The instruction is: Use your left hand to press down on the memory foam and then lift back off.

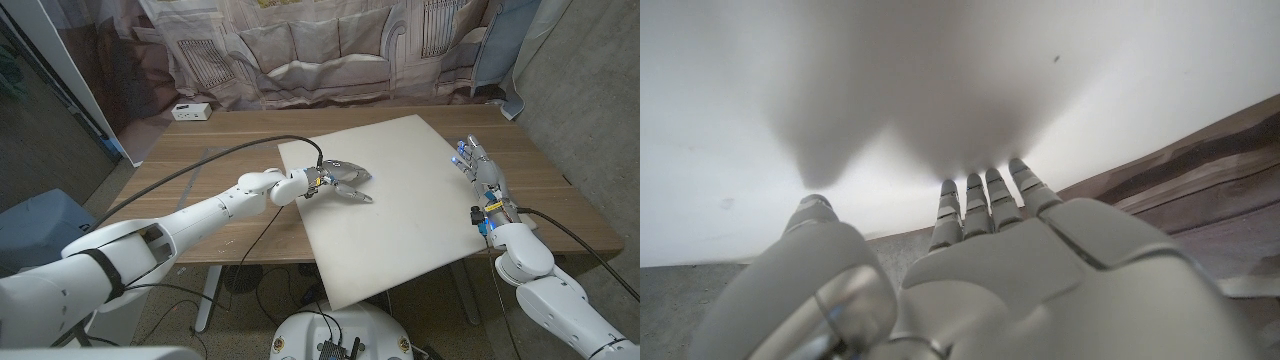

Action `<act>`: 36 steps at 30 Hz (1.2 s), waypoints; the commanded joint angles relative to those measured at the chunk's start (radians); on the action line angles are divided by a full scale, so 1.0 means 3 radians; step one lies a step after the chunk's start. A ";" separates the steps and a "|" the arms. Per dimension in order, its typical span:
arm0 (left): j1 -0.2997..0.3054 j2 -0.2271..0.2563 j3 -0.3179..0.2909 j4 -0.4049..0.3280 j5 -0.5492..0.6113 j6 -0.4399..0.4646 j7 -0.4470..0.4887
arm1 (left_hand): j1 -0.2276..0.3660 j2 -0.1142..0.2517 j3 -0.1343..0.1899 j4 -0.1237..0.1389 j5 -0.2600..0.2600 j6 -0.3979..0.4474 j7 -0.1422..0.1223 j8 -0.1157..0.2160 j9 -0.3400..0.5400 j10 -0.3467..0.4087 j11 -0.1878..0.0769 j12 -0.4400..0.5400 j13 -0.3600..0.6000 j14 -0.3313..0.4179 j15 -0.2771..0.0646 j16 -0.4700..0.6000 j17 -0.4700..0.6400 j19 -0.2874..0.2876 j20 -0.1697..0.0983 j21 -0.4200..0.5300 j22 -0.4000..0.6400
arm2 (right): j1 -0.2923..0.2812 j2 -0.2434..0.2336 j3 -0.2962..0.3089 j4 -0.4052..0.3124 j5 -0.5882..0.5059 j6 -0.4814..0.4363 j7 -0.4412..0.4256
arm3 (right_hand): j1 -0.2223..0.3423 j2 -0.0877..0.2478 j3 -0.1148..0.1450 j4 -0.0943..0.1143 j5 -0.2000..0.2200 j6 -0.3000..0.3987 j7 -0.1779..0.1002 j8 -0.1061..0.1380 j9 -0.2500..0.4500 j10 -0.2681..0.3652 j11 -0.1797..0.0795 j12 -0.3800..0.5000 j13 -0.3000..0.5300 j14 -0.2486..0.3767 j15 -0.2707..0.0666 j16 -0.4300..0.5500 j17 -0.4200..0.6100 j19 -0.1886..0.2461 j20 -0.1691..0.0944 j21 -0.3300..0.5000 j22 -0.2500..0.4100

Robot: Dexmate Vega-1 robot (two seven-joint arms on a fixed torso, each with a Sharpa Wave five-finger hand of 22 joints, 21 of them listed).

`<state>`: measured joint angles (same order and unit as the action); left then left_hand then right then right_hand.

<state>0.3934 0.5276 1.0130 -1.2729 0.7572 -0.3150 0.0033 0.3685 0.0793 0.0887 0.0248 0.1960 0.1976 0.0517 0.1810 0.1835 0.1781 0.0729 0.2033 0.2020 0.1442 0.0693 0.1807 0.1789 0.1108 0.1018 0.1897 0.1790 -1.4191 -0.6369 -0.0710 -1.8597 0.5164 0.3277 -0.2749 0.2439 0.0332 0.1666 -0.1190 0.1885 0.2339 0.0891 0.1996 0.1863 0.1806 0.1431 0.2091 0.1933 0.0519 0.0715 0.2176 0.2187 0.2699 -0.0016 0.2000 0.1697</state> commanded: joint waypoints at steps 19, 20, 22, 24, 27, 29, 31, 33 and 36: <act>-0.0128 -0.0051 0.0180 0.0123 0.0027 0.0054 -0.0334 | 0.0012 0.0048 0.0023 -0.0039 -0.0001 0.0124 0.0023 0.0067 0.0006 0.0053 -0.0004 0.0045 0.0020 0.0079 0.0008 0.0043 0.0011 0.0207 0.0051 0.0084 0.0005 | 0.0024 0.0003 -0.0012 0.0006 0.0029 -0.0031 0.0016 | 0.0017 0.0028 0.0007 -0.0014 -0.0003 0.0026 -0.0025 -0.0004 0.0008 0.0049 -0.0010 0.0005 0.0007 0.0020 0.0012 -0.0006 0.0004 0.0013 0.0023 -0.0015 0.0009; -0.0128 -0.0059 0.0185 0.0139 0.0018 0.0055 -0.0342 | 0.0018 0.0058 0.0029 -0.0041 0.0000 0.0132 0.0025 0.0070 0.0006 0.0051 -0.0002 0.0044 0.0020 0.0079 0.0013 0.0042 0.0010 0.0206 0.0059 0.0082 0.0005 | 0.0024 0.0008 -0.0012 0.0006 0.0038 -0.0034 0.0015 | 0.0017 0.0028 0.0007 -0.0014 -0.0003 0.0027 -0.0024 -0.0004 0.0008 0.0048 -0.0012 0.0004 0.0007 0.0018 0.0013 -0.0006 0.0004 0.0013 0.0022 -0.0015 0.0009; -0.0132 -0.0075 0.0196 0.0167 0.0006 0.0070 -0.0371 | 0.0083 0.0189 0.0110 -0.0056 0.0010 0.0144 0.0028 0.0068 0.0008 0.0048 0.0014 0.0045 0.0020 0.0079 0.0021 0.0040 0.0011 0.0202 0.0072 0.0073 0.0005 | 0.0025 0.0004 -0.0015 0.0010 0.0031 -0.0034 0.0016 | 0.0018 0.0030 0.0007 -0.0015 -0.0004 0.0027 -0.0025 -0.0004 0.0008 0.0050 -0.0013 0.0004 0.0007 0.0017 0.0012 -0.0007 0.0004 0.0013 0.0024 -0.0015 0.0009; -0.0139 -0.0086 0.0217 0.0179 0.0026 0.0097 -0.0391 | 0.0101 0.0210 0.0128 -0.0064 0.0009 0.0154 0.0026 0.0070 0.0008 0.0043 0.0009 0.0043 0.0020 0.0080 0.0022 0.0040 0.0011 0.0209 0.0076 0.0074 0.0005 | 0.0023 0.0008 -0.0015 0.0008 0.0041 -0.0036 0.0014 | 0.0018 0.0030 0.0007 -0.0015 -0.0004 0.0027 -0.0027 -0.0004 0.0008 0.0051 -0.0014 0.0004 0.0008 0.0016 0.0012 -0.0008 0.0004 0.0013 0.0025 -0.0015 0.0009; -0.0156 -0.0104 0.0257 0.0205 0.0071 0.0129 -0.0405 | 0.0127 0.0232 0.0151 -0.0078 0.0006 0.0177 0.0019 0.0076 0.0008 0.0045 0.0001 0.0045 0.0020 0.0084 0.0020 0.0039 0.0009 0.0213 0.0084 0.0073 0.0005 | 0.0021 0.0010 -0.0015 0.0005 0.0040 -0.0041 0.0004 | 0.0018 0.0030 0.0006 -0.0015 -0.0004 0.0028 -0.0028 -0.0004 0.0008 0.0053 -0.0013 0.0004 0.0008 0.0015 0.0012 -0.0008 0.0004 0.0012 0.0029 -0.0016 0.0009; -0.0166 -0.0116 0.0280 0.0222 0.0087 0.0147 -0.0425 | 0.0143 0.0241 0.0164 -0.0087 0.0004 0.0187 0.0023 0.0079 0.0008 0.0044 -0.0001 0.0045 0.0019 0.0084 0.0018 0.0038 0.0008 0.0224 0.0079 0.0076 0.0004 | 0.0022 0.0004 -0.0018 0.0015 0.0028 -0.0027 0.0016 | 0.0018 0.0030 0.0006 -0.0015 -0.0004 0.0029 -0.0026 -0.0004 0.0008 0.0056 -0.0013 0.0005 0.0008 0.0013 0.0013 -0.0009 0.0004 0.0010 0.0032 -0.0017 0.0009; -0.0176 -0.0128 0.0302 0.0238 0.0082 0.0156 -0.0471 | 0.0161 0.0249 0.0178 -0.0098 0.0001 0.0195 0.0024 0.0080 0.0008 0.0046 -0.0002 0.0046 0.0019 0.0086 0.0018 0.0037 0.0007 0.0244 0.0079 0.0081 0.0004 | 0.0022 0.0006 -0.0018 0.0009 0.0035 -0.0039 0.0008 | 0.0018 0.0030 0.0006 -0.0015 -0.0004 0.0028 -0.0027 -0.0004 0.0008 0.0057 -0.0011 0.0005 0.0008 0.0014 0.0016 -0.0009 0.0004 0.0009 0.0032 -0.0017 0.0009; -0.0186 -0.0134 0.0329 0.0233 0.0102 0.0179 -0.0518 | 0.0194 0.0259 0.0204 -0.0120 -0.0006 0.0224 0.0030 0.0086 0.0008 0.0067 -0.0003 0.0054 0.0019 0.0110 0.0009 0.0043 0.0006 0.0283 0.0083 0.0092 0.0004 | 0.0023 0.0008 -0.0021 0.0011 0.0037 -0.0038 0.0008 | 0.0018 0.0031 0.0005 -0.0016 -0.0005 0.0029 -0.0025 -0.0004 0.0008 0.0059 -0.0009 0.0005 0.0008 0.0013 0.0013 -0.0010 0.0004 0.0009 0.0033 -0.0017 0.0009; -0.0193 -0.0130 0.0364 0.0198 0.0141 0.0228 -0.0588 | 0.0234 0.0262 0.0238 -0.0150 -0.0018 0.0289 0.0046 0.0101 0.0008 0.0121 -0.0005 0.0075 0.0019 0.0151 -0.0001 0.0052 0.0004 0.0339 0.0080 0.0105 0.0003 | 0.0026 0.0006 -0.0026 0.0017 0.0031 -0.0035 0.0011 | 0.0018 0.0031 0.0004 -0.0015 -0.0005 0.0030 -0.0028 -0.0004 0.0008 0.0063 -0.0008 0.0006 0.0009 0.0014 0.0013 -0.0009 0.0004 0.0009 0.0034 -0.0017 0.0009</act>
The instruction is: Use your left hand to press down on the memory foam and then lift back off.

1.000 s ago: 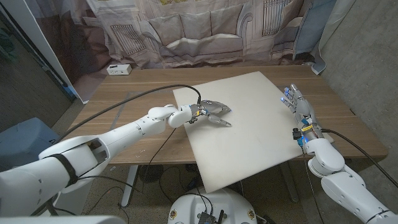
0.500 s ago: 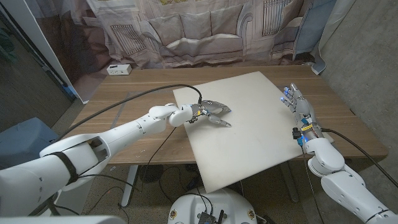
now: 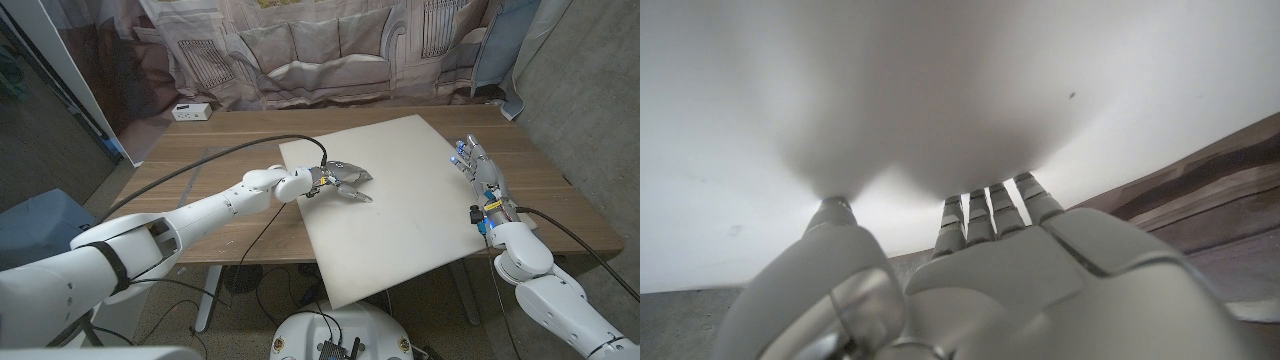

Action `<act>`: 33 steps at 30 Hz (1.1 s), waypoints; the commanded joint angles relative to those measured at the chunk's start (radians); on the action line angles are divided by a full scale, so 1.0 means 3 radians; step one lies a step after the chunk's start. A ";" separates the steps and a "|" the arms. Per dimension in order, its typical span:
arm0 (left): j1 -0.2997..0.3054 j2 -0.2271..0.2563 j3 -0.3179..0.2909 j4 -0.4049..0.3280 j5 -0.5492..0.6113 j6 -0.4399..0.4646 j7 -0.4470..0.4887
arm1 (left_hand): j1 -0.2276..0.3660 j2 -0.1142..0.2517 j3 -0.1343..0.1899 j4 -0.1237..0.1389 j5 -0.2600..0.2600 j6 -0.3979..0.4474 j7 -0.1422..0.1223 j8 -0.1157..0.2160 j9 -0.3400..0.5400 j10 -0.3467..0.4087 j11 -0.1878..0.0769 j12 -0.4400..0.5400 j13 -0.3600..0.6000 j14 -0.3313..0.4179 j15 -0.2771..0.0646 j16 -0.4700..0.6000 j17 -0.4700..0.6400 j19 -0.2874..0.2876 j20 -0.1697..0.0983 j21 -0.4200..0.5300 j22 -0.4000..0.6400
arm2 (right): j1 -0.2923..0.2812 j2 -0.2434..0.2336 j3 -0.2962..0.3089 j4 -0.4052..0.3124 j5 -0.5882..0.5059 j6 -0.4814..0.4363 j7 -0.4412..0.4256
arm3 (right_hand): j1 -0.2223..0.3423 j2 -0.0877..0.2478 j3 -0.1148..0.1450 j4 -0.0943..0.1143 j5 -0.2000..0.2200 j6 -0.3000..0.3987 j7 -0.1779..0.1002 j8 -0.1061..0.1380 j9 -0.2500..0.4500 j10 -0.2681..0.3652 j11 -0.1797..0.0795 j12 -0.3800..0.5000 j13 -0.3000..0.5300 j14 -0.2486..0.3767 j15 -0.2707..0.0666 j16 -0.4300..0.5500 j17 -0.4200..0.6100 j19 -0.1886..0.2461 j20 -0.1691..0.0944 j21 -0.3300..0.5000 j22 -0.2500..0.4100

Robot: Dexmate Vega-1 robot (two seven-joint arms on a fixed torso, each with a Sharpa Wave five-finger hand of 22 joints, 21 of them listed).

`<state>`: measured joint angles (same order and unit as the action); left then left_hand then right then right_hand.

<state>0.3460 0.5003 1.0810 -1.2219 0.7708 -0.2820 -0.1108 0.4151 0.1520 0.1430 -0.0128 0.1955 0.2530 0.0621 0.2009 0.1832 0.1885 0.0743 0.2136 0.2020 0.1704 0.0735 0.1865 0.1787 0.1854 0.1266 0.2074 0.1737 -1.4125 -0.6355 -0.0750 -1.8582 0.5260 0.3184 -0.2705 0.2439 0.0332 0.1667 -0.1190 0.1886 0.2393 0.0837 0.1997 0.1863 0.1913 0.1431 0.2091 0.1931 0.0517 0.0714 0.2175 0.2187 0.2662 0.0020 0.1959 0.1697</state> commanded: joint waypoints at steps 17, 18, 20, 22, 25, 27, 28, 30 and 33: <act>-0.0038 0.0003 0.0163 -0.0091 0.0158 0.0233 -0.0288 | 0.0128 0.0019 0.0106 -0.0066 -0.0035 0.0212 0.0030 0.0052 0.0010 0.0153 -0.0033 0.0062 0.0019 0.0127 -0.0034 0.0040 0.0003 0.0147 0.0004 0.0050 0.0021 | 0.0028 0.0000 -0.0040 0.0020 -0.0018 -0.0003 -0.0007 | 0.0016 0.0033 0.0001 -0.0016 -0.0007 0.0015 -0.0012 -0.0005 0.0008 0.0037 -0.0011 0.0006 0.0010 0.0024 0.0012 -0.0007 0.0005 0.0021 0.0027 -0.0004 0.0010; -0.0035 0.0008 0.0159 -0.0102 0.0161 0.0238 -0.0282 | 0.0129 0.0019 0.0108 -0.0067 -0.0036 0.0212 0.0030 0.0051 0.0010 0.0154 -0.0036 0.0062 0.0019 0.0129 -0.0035 0.0040 0.0003 0.0147 0.0005 0.0049 0.0021 | 0.0028 0.0003 -0.0039 0.0013 -0.0013 -0.0013 -0.0017 | 0.0017 0.0033 0.0001 -0.0016 -0.0007 0.0015 -0.0012 -0.0005 0.0008 0.0036 -0.0010 0.0006 0.0011 0.0025 0.0013 -0.0006 0.0005 0.0021 0.0028 -0.0004 0.0010; -0.0031 0.0014 0.0149 -0.0115 0.0161 0.0247 -0.0268 | 0.0132 0.0019 0.0111 -0.0069 -0.0037 0.0215 0.0032 0.0050 0.0010 0.0152 -0.0033 0.0060 0.0019 0.0130 -0.0032 0.0039 0.0003 0.0147 0.0004 0.0048 0.0021 | 0.0028 0.0003 -0.0039 0.0010 -0.0004 -0.0019 -0.0017 | 0.0017 0.0033 0.0001 -0.0016 -0.0007 0.0015 -0.0014 -0.0005 0.0008 0.0036 -0.0012 0.0005 0.0011 0.0026 0.0014 -0.0006 0.0005 0.0020 0.0027 -0.0004 0.0010; -0.0025 0.0019 0.0137 -0.0125 0.0159 0.0258 -0.0250 | 0.0135 0.0019 0.0115 -0.0072 -0.0038 0.0219 0.0031 0.0049 0.0010 0.0155 -0.0035 0.0061 0.0020 0.0136 -0.0032 0.0040 0.0003 0.0146 0.0004 0.0046 0.0021 | 0.0030 0.0005 -0.0041 0.0007 -0.0006 -0.0024 -0.0024 | 0.0017 0.0034 0.0001 -0.0016 -0.0007 0.0014 -0.0013 -0.0006 0.0008 0.0036 -0.0009 0.0005 0.0011 0.0025 0.0014 -0.0007 0.0005 0.0022 0.0029 -0.0003 0.0010; -0.0018 0.0025 0.0116 -0.0138 0.0149 0.0259 -0.0215 | 0.0139 0.0019 0.0120 -0.0076 -0.0039 0.0221 0.0031 0.0047 0.0010 0.0167 -0.0027 0.0065 0.0020 0.0139 -0.0031 0.0039 0.0004 0.0142 -0.0001 0.0043 0.0021 | 0.0032 0.0002 -0.0044 0.0012 -0.0015 -0.0019 -0.0024 | 0.0017 0.0034 0.0001 -0.0017 -0.0007 0.0014 -0.0014 -0.0006 0.0008 0.0036 -0.0009 0.0004 0.0011 0.0027 0.0016 -0.0006 0.0005 0.0022 0.0029 -0.0004 0.0010; -0.0012 0.0029 0.0102 -0.0147 0.0147 0.0258 -0.0174 | 0.0142 0.0020 0.0124 -0.0078 -0.0040 0.0219 0.0029 0.0044 0.0010 0.0168 -0.0031 0.0065 0.0020 0.0140 -0.0030 0.0038 0.0004 0.0140 -0.0002 0.0041 0.0022 | 0.0031 0.0005 -0.0043 0.0009 -0.0007 -0.0023 -0.0026 | 0.0017 0.0034 0.0000 -0.0017 -0.0007 0.0018 -0.0016 -0.0005 0.0008 0.0035 -0.0012 0.0003 0.0011 0.0027 0.0014 -0.0006 0.0005 0.0022 0.0030 -0.0003 0.0010; -0.0009 0.0030 0.0093 -0.0146 0.0143 0.0254 -0.0149 | 0.0143 0.0020 0.0126 -0.0079 -0.0040 0.0219 0.0029 0.0043 0.0010 0.0171 -0.0033 0.0066 0.0020 0.0139 -0.0029 0.0037 0.0004 0.0135 -0.0005 0.0038 0.0022 | 0.0031 0.0000 -0.0044 0.0007 -0.0015 -0.0029 -0.0030 | 0.0017 0.0035 0.0000 -0.0017 -0.0007 0.0016 -0.0014 -0.0005 0.0008 0.0035 -0.0011 0.0003 0.0011 0.0029 0.0011 -0.0006 0.0005 0.0022 0.0032 -0.0003 0.0010; -0.0003 0.0033 0.0073 -0.0147 0.0127 0.0241 -0.0103 | 0.0145 0.0020 0.0129 -0.0081 -0.0041 0.0218 0.0028 0.0041 0.0010 0.0173 -0.0031 0.0066 0.0020 0.0142 -0.0029 0.0037 0.0004 0.0129 -0.0008 0.0035 0.0022 | 0.0031 0.0000 -0.0043 0.0006 -0.0011 -0.0028 -0.0028 | 0.0017 0.0035 -0.0001 -0.0017 -0.0008 0.0017 -0.0015 -0.0005 0.0009 0.0038 -0.0013 0.0004 0.0011 0.0030 0.0016 -0.0005 0.0006 0.0022 0.0032 -0.0003 0.0010; 0.0015 0.0046 0.0040 -0.0159 0.0109 0.0226 -0.0013 | 0.0151 0.0019 0.0136 -0.0086 -0.0042 0.0193 0.0024 0.0028 0.0010 0.0173 -0.0030 0.0065 0.0020 0.0139 -0.0030 0.0034 0.0004 0.0121 -0.0012 0.0030 0.0022 | 0.0028 0.0000 -0.0039 -0.0006 -0.0002 -0.0045 -0.0040 | 0.0017 0.0034 -0.0001 -0.0017 -0.0008 0.0015 -0.0016 -0.0006 0.0009 0.0038 -0.0013 0.0003 0.0011 0.0030 0.0020 -0.0006 0.0006 0.0022 0.0034 -0.0003 0.0010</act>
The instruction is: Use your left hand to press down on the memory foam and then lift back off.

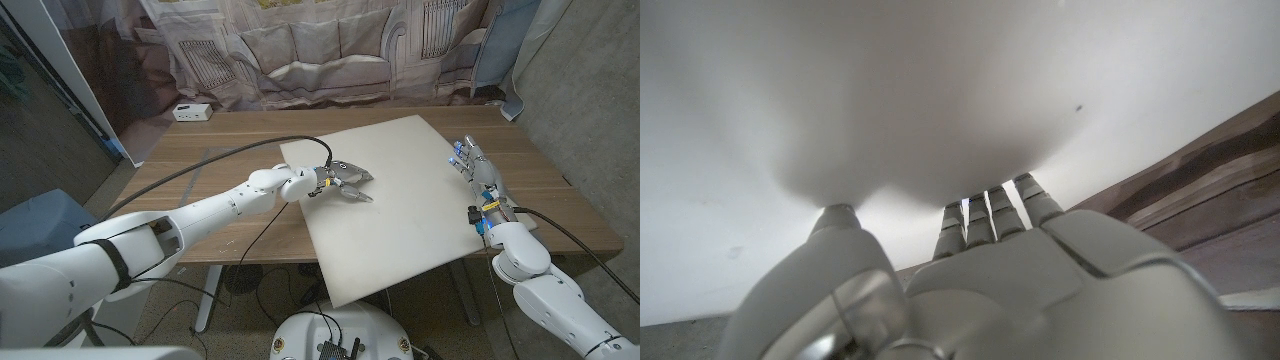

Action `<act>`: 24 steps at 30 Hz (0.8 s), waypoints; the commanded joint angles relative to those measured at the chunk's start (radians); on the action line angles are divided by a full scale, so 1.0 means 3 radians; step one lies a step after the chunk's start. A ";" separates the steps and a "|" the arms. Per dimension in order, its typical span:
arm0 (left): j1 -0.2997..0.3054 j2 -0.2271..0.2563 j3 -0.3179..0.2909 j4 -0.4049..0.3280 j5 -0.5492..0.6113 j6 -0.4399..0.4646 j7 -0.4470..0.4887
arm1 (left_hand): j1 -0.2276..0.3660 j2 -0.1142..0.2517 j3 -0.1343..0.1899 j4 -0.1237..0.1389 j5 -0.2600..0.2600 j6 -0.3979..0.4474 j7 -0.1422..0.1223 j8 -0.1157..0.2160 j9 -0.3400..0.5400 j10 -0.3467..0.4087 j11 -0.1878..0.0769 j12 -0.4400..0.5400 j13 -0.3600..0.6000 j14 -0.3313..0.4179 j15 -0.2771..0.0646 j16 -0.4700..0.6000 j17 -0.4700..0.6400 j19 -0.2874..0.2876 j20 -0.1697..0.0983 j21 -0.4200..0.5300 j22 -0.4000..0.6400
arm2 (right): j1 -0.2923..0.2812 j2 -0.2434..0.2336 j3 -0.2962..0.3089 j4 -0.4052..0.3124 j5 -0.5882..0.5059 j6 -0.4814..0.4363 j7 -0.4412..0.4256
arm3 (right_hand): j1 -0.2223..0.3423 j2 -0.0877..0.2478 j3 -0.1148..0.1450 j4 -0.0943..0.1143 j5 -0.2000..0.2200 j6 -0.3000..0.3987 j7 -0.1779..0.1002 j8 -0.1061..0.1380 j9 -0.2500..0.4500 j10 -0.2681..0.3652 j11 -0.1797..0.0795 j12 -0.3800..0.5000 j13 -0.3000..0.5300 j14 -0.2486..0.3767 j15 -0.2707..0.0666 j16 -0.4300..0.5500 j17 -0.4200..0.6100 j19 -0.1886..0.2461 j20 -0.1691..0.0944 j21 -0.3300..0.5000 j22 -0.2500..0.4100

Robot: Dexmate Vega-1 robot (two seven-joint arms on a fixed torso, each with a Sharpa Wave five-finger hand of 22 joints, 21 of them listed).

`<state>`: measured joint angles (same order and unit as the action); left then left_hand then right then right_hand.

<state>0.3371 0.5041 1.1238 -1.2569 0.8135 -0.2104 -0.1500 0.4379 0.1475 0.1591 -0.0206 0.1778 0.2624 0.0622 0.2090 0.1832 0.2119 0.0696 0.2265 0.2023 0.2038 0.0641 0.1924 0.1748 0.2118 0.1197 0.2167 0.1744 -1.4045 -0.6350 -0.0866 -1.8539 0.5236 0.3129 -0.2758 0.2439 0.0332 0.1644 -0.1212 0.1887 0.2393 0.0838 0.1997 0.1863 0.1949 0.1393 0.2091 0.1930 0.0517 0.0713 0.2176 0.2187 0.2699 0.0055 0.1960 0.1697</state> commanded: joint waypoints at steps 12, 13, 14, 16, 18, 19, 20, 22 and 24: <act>0.0155 0.0102 -0.0243 -0.0126 -0.0084 -0.0051 0.0481 | 0.0093 0.0029 0.0110 -0.0081 0.0011 0.0110 0.0011 -0.0031 0.0011 0.0050 -0.0017 -0.0001 0.0020 -0.0014 0.0004 -0.0009 0.0018 -0.0036 0.0012 -0.0035 0.0021 | 0.0008 -0.0019 0.0004 -0.0025 -0.0001 -0.0032 -0.0015 | 0.0019 0.0035 0.0005 -0.0012 -0.0008 0.0018 -0.0016 -0.0006 0.0009 0.0026 -0.0001 0.0000 0.0012 0.0031 0.0022 -0.0007 0.0005 0.0009 0.0024 -0.0004 0.0011; 0.0162 0.0110 -0.0251 -0.0144 -0.0077 -0.0042 0.0494 | 0.0094 0.0027 0.0113 -0.0084 0.0010 0.0102 0.0008 -0.0035 0.0012 0.0049 -0.0021 -0.0002 0.0020 -0.0014 0.0005 -0.0009 0.0018 -0.0061 0.0018 -0.0046 0.0022 | 0.0009 -0.0019 0.0004 -0.0024 0.0001 -0.0033 -0.0012 | 0.0019 0.0035 0.0005 -0.0012 -0.0008 0.0017 -0.0019 -0.0007 0.0009 0.0027 -0.0001 0.0000 0.0012 0.0031 0.0019 -0.0007 0.0005 0.0009 0.0025 -0.0004 0.0011; 0.0170 0.0120 -0.0259 -0.0174 -0.0065 -0.0019 0.0493 | 0.0095 0.0027 0.0114 -0.0085 0.0010 0.0101 0.0009 -0.0037 0.0012 0.0047 -0.0022 -0.0002 0.0020 -0.0019 0.0004 -0.0011 0.0018 -0.0066 0.0020 -0.0047 0.0022 | 0.0012 -0.0022 0.0003 -0.0019 0.0001 -0.0027 -0.0003 | 0.0020 0.0035 0.0004 -0.0012 -0.0008 0.0017 -0.0019 -0.0007 0.0009 0.0026 -0.0002 0.0000 0.0012 0.0031 0.0021 -0.0007 0.0005 0.0010 0.0026 -0.0004 0.0011; 0.0185 0.0151 -0.0267 -0.0263 -0.0002 0.0054 0.0477 | 0.0095 0.0026 0.0116 -0.0086 0.0009 0.0098 0.0009 -0.0038 0.0012 0.0045 -0.0029 -0.0004 0.0020 -0.0022 0.0004 -0.0012 0.0018 -0.0068 0.0021 -0.0048 0.0022 | 0.0017 -0.0017 0.0001 -0.0013 0.0006 -0.0024 -0.0001 | 0.0020 0.0035 0.0004 -0.0012 -0.0008 0.0018 -0.0017 -0.0006 0.0009 0.0028 -0.0001 0.0000 0.0012 0.0033 0.0021 -0.0007 0.0005 0.0009 0.0025 -0.0004 0.0011; 0.0204 0.0170 -0.0281 -0.0323 0.0045 0.0101 0.0506 | 0.0096 0.0025 0.0120 -0.0089 0.0008 0.0082 0.0002 -0.0045 0.0012 0.0039 -0.0031 -0.0006 0.0021 -0.0025 0.0003 -0.0014 0.0018 -0.0081 0.0025 -0.0053 0.0022 | 0.0023 -0.0015 -0.0003 -0.0001 0.0007 -0.0014 0.0009 | 0.0020 0.0036 0.0004 -0.0013 -0.0008 0.0019 -0.0017 -0.0006 0.0009 0.0030 -0.0002 0.0001 0.0013 0.0033 0.0020 -0.0007 0.0005 0.0012 0.0028 -0.0003 0.0011; 0.0211 0.0176 -0.0292 -0.0339 0.0041 0.0108 0.0506 | 0.0097 0.0025 0.0122 -0.0090 0.0008 0.0078 0.0001 -0.0047 0.0012 0.0036 -0.0033 -0.0008 0.0021 -0.0033 0.0000 -0.0016 0.0019 -0.0086 0.0026 -0.0055 0.0022 | 0.0025 -0.0012 -0.0004 0.0000 0.0014 -0.0018 0.0008 | 0.0020 0.0036 0.0004 -0.0013 -0.0008 0.0017 -0.0018 -0.0007 0.0009 0.0031 -0.0004 0.0001 0.0013 0.0034 0.0021 -0.0007 0.0005 0.0012 0.0027 -0.0003 0.0011; 0.0218 0.0180 -0.0304 -0.0353 0.0037 0.0114 0.0510 | 0.0097 0.0025 0.0123 -0.0091 0.0008 0.0073 -0.0001 -0.0049 0.0012 0.0035 -0.0033 -0.0008 0.0021 -0.0033 -0.0001 -0.0016 0.0019 -0.0088 0.0026 -0.0056 0.0023 | 0.0027 -0.0013 -0.0006 0.0004 0.0009 -0.0014 0.0008 | 0.0020 0.0036 0.0004 -0.0013 -0.0009 0.0017 -0.0018 -0.0007 0.0009 0.0031 0.0000 0.0001 0.0013 0.0038 0.0018 -0.0005 0.0005 0.0014 0.0028 -0.0002 0.0011; 0.0230 0.0187 -0.0322 -0.0368 0.0039 0.0121 0.0535 | 0.0098 0.0024 0.0125 -0.0092 0.0007 0.0072 -0.0006 -0.0050 0.0012 0.0034 -0.0031 -0.0009 0.0021 -0.0036 0.0000 -0.0017 0.0019 -0.0090 0.0025 -0.0056 0.0023 | 0.0035 -0.0011 -0.0011 0.0016 0.0008 -0.0011 0.0013 | 0.0020 0.0036 0.0003 -0.0013 -0.0009 0.0018 -0.0018 -0.0007 0.0009 0.0032 -0.0003 0.0001 0.0013 0.0040 0.0019 -0.0005 0.0005 0.0017 0.0032 -0.0001 0.0011; 0.0237 0.0192 -0.0335 -0.0383 0.0041 0.0129 0.0540 | 0.0098 0.0023 0.0126 -0.0093 0.0007 0.0071 -0.0007 -0.0050 0.0012 0.0033 -0.0032 -0.0010 0.0021 -0.0036 -0.0003 -0.0017 0.0019 -0.0091 0.0022 -0.0056 0.0023 | 0.0041 -0.0007 -0.0014 0.0022 0.0012 -0.0007 0.0013 | 0.0020 0.0036 0.0003 -0.0013 -0.0009 0.0018 -0.0019 -0.0007 0.0009 0.0034 -0.0004 0.0001 0.0013 0.0039 0.0018 -0.0005 0.0005 0.0018 0.0032 -0.0001 0.0011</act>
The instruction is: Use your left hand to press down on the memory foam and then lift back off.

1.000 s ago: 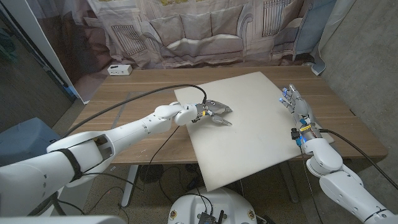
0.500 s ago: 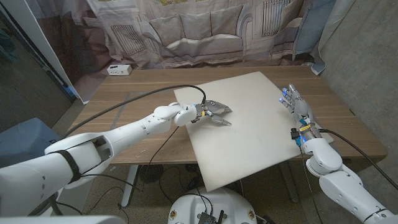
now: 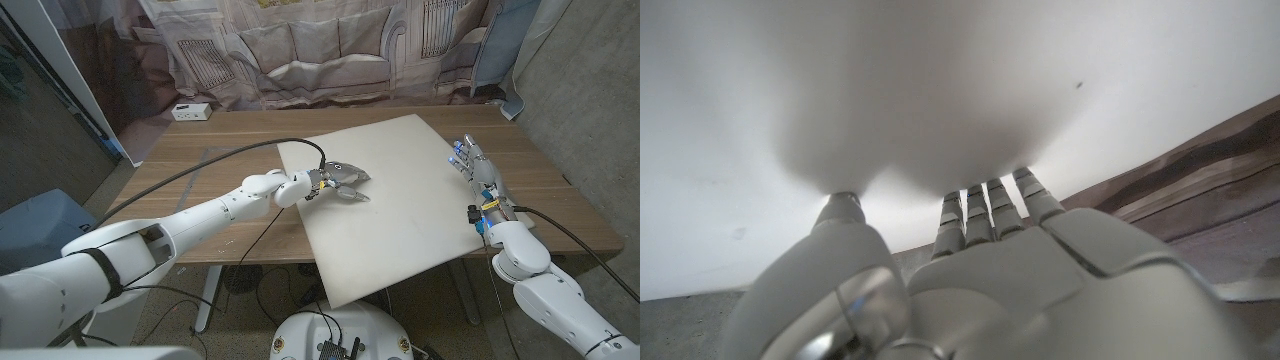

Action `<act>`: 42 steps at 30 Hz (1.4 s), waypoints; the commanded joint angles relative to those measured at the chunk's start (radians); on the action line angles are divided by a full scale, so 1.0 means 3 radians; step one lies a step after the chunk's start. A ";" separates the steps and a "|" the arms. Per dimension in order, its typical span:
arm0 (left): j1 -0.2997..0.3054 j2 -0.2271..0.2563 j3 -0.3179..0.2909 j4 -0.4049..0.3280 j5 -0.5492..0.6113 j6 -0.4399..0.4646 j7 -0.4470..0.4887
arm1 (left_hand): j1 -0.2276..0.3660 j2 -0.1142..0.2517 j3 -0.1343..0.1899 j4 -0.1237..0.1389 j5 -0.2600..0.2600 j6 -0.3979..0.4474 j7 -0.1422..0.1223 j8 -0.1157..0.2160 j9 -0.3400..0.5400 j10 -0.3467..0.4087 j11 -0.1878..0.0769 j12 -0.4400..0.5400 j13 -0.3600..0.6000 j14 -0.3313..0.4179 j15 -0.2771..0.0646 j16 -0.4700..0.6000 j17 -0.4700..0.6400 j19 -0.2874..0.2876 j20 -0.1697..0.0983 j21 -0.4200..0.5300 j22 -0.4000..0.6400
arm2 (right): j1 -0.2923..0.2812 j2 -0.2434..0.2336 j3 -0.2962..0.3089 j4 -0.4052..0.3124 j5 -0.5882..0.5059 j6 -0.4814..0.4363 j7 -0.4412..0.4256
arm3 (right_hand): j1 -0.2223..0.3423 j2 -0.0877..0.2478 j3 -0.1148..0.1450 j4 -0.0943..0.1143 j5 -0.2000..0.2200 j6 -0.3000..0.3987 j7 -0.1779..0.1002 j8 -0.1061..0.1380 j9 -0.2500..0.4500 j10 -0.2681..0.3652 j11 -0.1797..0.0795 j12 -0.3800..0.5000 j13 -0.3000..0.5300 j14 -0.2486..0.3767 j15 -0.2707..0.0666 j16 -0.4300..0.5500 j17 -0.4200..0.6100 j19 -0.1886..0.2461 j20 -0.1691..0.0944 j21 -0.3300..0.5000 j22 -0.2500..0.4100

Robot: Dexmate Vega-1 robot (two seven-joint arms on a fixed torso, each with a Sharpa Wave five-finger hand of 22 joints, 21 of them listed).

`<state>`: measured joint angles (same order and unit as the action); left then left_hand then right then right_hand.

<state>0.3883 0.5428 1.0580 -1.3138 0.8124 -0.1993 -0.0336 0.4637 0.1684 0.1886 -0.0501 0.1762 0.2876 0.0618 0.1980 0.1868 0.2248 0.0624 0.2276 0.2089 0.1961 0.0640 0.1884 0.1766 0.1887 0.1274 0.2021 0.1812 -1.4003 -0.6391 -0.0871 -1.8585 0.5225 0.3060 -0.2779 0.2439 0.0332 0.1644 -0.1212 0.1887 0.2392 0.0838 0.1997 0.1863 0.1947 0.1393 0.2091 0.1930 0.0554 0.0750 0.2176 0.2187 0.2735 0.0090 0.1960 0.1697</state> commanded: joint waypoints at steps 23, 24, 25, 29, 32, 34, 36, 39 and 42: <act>0.0217 0.0177 -0.0321 -0.0510 0.0024 0.0183 0.0230 | 0.0030 -0.0073 0.0044 -0.0025 0.0010 -0.0017 -0.0023 -0.0015 0.0000 -0.0007 -0.0033 -0.0014 0.0000 -0.0012 -0.0001 -0.0004 0.0011 -0.0049 0.0012 -0.0018 0.0000 | 0.0067 0.0029 -0.0051 0.0095 0.0005 0.0050 0.0012 | 0.0022 0.0037 0.0000 -0.0015 -0.0009 0.0013 -0.0021 -0.0010 0.0009 0.0041 -0.0001 0.0000 0.0014 0.0027 0.0005 -0.0007 0.0005 0.0019 0.0023 0.0003 0.0011; 0.0224 0.0180 -0.0330 -0.0519 0.0020 0.0187 0.0231 | 0.0030 -0.0075 0.0045 -0.0026 0.0009 -0.0015 -0.0025 -0.0015 0.0000 -0.0007 -0.0033 -0.0014 0.0000 -0.0012 -0.0001 -0.0004 0.0011 -0.0051 0.0013 -0.0018 0.0000 | 0.0067 0.0038 -0.0050 0.0089 0.0018 0.0039 -0.0001 | 0.0022 0.0037 0.0000 -0.0015 -0.0009 0.0014 -0.0023 -0.0010 0.0009 0.0042 -0.0001 0.0000 0.0014 0.0029 0.0007 -0.0007 0.0005 0.0020 0.0023 0.0003 0.0011; 0.0232 0.0183 -0.0340 -0.0528 0.0016 0.0193 0.0235 | 0.0031 -0.0076 0.0045 -0.0027 0.0009 -0.0015 -0.0024 -0.0015 0.0000 -0.0002 -0.0035 -0.0013 0.0000 -0.0008 -0.0002 -0.0002 0.0011 -0.0053 0.0014 -0.0019 0.0000 | 0.0069 0.0029 -0.0054 0.0100 0.0005 0.0055 0.0016 | 0.0022 0.0037 0.0000 -0.0016 -0.0009 0.0014 -0.0020 -0.0010 0.0009 0.0042 -0.0003 0.0000 0.0014 0.0030 0.0008 -0.0006 0.0005 0.0020 0.0023 0.0003 0.0011; 0.0279 0.0194 -0.0393 -0.0581 -0.0025 0.0240 0.0237 | 0.0031 -0.0083 0.0047 -0.0032 0.0008 -0.0005 -0.0023 -0.0011 0.0000 0.0007 -0.0035 -0.0009 0.0000 0.0003 -0.0003 0.0002 0.0011 -0.0054 0.0014 -0.0018 0.0001 | 0.0080 0.0041 -0.0060 0.0108 0.0010 0.0067 0.0012 | 0.0023 0.0038 0.0000 -0.0016 -0.0009 0.0014 -0.0023 -0.0009 0.0009 0.0040 -0.0003 -0.0001 0.0014 0.0029 0.0006 -0.0007 0.0005 0.0021 0.0023 0.0003 0.0011; 0.0336 0.0190 -0.0451 -0.0629 -0.0085 0.0314 0.0245 | 0.0029 -0.0085 0.0048 -0.0033 0.0006 0.0000 -0.0027 -0.0010 0.0000 0.0014 -0.0032 -0.0007 0.0000 0.0014 -0.0005 0.0006 0.0011 -0.0053 0.0014 -0.0017 0.0001 | 0.0092 0.0043 -0.0069 0.0127 -0.0003 0.0092 0.0024 | 0.0024 0.0038 0.0000 -0.0017 -0.0009 0.0014 -0.0023 -0.0010 0.0009 0.0042 -0.0004 -0.0001 0.0014 0.0031 0.0004 -0.0007 0.0005 0.0022 0.0021 0.0003 0.0011; 0.0360 0.0188 -0.0482 -0.0649 -0.0136 0.0331 0.0248 | 0.0026 -0.0085 0.0049 -0.0033 0.0005 0.0001 -0.0027 -0.0010 0.0001 0.0016 -0.0027 -0.0007 0.0000 0.0031 -0.0002 0.0013 0.0012 -0.0049 0.0016 -0.0014 0.0001 | 0.0108 0.0073 -0.0078 0.0149 -0.0003 0.0126 0.0018 | 0.0024 0.0038 -0.0001 -0.0017 -0.0009 0.0013 -0.0021 -0.0010 0.0009 0.0041 -0.0005 -0.0002 0.0014 0.0032 0.0004 -0.0006 0.0005 0.0023 0.0020 0.0003 0.0011; 0.0377 0.0191 -0.0502 -0.0675 -0.0146 0.0353 0.0264 | 0.0024 -0.0085 0.0050 -0.0033 0.0005 0.0003 -0.0026 -0.0009 0.0001 0.0027 -0.0029 -0.0003 0.0000 0.0034 -0.0003 0.0013 0.0012 -0.0046 0.0012 -0.0012 0.0001 | 0.0124 0.0086 -0.0088 0.0170 0.0000 0.0154 0.0031 | 0.0025 0.0038 -0.0001 -0.0017 -0.0009 0.0014 -0.0021 -0.0010 0.0009 0.0047 -0.0002 0.0000 0.0014 0.0038 0.0005 -0.0004 0.0005 0.0026 0.0021 0.0004 0.0011; 0.0406 0.0206 -0.0536 -0.0734 -0.0168 0.0374 0.0286 | 0.0021 -0.0084 0.0052 -0.0033 0.0004 0.0006 -0.0029 -0.0009 0.0001 0.0031 -0.0029 -0.0002 0.0001 0.0039 -0.0003 0.0014 0.0013 -0.0046 0.0010 -0.0012 0.0002 | 0.0138 0.0085 -0.0098 0.0187 -0.0004 0.0172 0.0048 | 0.0025 0.0038 -0.0001 -0.0017 -0.0009 0.0015 -0.0022 -0.0009 0.0009 0.0058 -0.0004 0.0004 0.0014 0.0049 0.0006 0.0000 0.0005 0.0035 0.0021 0.0007 0.0011; 0.0453 0.0232 -0.0580 -0.0821 -0.0179 0.0416 0.0318 | 0.0018 -0.0084 0.0053 -0.0032 0.0004 0.0009 -0.0027 -0.0008 0.0001 0.0037 -0.0030 0.0000 0.0001 0.0044 -0.0001 0.0016 0.0013 -0.0043 0.0010 -0.0010 0.0002 | 0.0142 0.0077 -0.0102 0.0196 -0.0002 0.0181 0.0063 | 0.0026 0.0039 -0.0002 -0.0018 -0.0009 0.0018 -0.0027 -0.0008 0.0009 0.0061 -0.0005 0.0004 0.0014 0.0056 0.0003 0.0002 0.0005 0.0037 0.0019 0.0007 0.0011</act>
<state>0.4872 0.5990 0.9247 -1.5022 0.7872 -0.1125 0.0401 0.4700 0.1513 0.1967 -0.0582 0.1780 0.2838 0.0514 0.1960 0.1859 0.2251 0.0551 0.2237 0.2092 0.2005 0.0609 0.1885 0.1795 0.1751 0.1305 0.2023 0.1818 -1.3687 -0.6216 -0.1097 -1.8151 0.5228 0.3416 -0.2706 0.2479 0.0372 0.1645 -0.1212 0.1887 0.2393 0.0838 0.1997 0.1863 0.2039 0.1413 0.2091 0.1929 0.0646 0.0733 0.2176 0.2188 0.2790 0.0146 0.1960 0.1697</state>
